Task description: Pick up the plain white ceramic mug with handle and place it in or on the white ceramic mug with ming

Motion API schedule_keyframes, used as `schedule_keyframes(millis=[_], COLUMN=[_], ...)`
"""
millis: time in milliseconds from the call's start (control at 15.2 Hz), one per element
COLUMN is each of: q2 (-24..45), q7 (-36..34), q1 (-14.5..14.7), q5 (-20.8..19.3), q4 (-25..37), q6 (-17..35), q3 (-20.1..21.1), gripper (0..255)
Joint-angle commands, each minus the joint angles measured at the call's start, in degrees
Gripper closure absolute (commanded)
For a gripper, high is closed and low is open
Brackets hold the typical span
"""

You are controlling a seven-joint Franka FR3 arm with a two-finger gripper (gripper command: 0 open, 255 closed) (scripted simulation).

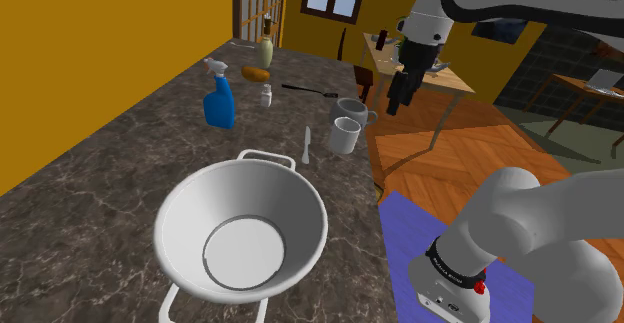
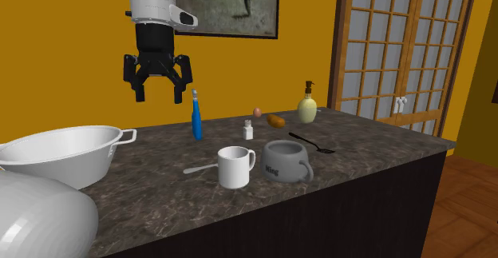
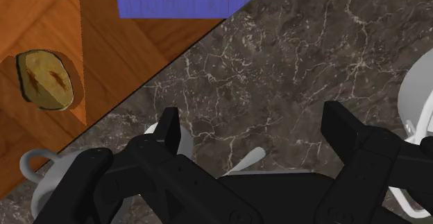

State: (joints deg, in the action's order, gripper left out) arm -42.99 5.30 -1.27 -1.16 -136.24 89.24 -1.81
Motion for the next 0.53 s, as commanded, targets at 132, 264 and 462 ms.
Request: schedule_keyframes(millis=[132, 264, 462], q2=[2.82, 5.92, 11.06], q7=[0.81, 1.59, 2.75], q1=[-0.16, -0.32, -0.52], q5=[-0.53, -1.01, -1.58], q4=[-0.94, -1.56, -1.86], q6=[3.89, 7.75, 13.4], q3=[-0.68, -1.35, -2.34], gripper=[0, 0, 0])
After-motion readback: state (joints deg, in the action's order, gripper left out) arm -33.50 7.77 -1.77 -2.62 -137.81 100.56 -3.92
